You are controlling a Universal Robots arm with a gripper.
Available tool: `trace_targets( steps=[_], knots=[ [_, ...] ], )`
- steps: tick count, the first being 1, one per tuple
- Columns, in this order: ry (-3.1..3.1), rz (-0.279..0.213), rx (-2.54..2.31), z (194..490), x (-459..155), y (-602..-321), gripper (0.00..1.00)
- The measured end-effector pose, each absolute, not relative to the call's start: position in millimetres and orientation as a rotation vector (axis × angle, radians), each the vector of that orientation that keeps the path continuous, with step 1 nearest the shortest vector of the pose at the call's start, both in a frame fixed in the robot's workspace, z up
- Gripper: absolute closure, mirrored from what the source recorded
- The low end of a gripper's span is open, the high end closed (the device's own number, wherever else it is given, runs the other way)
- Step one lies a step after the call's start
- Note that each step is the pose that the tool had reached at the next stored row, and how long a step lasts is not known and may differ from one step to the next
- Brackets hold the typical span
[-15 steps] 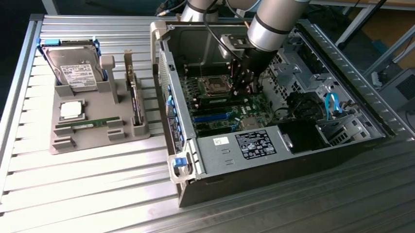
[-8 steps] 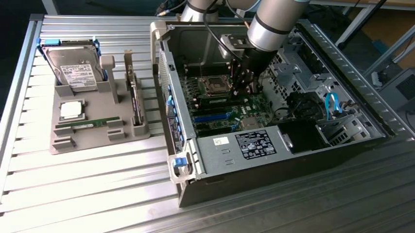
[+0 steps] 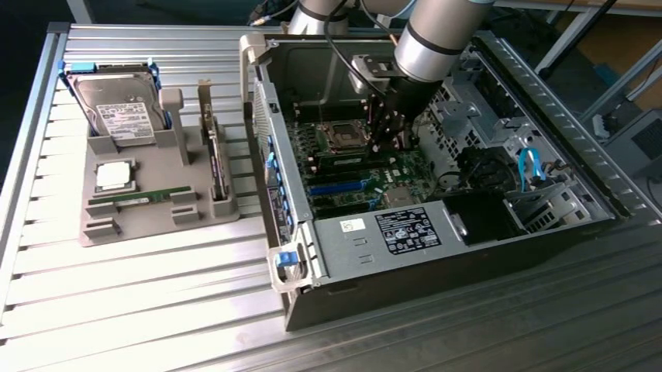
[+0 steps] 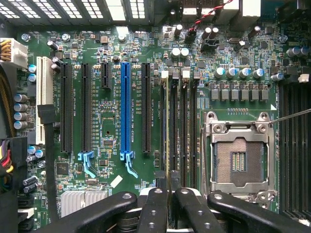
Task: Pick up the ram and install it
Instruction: 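Insert the ram into the slot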
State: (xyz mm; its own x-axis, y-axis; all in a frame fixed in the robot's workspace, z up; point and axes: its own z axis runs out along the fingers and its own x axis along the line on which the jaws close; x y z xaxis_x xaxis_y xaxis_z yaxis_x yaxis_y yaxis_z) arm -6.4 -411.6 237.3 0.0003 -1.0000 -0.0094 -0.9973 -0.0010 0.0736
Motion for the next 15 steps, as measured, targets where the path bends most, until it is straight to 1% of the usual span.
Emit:
trace_targets(
  steps=[15],
  knots=[
    [-2.188,-0.091,2.189,234.9,-8.3,-411.6,0.87]
  ],
)
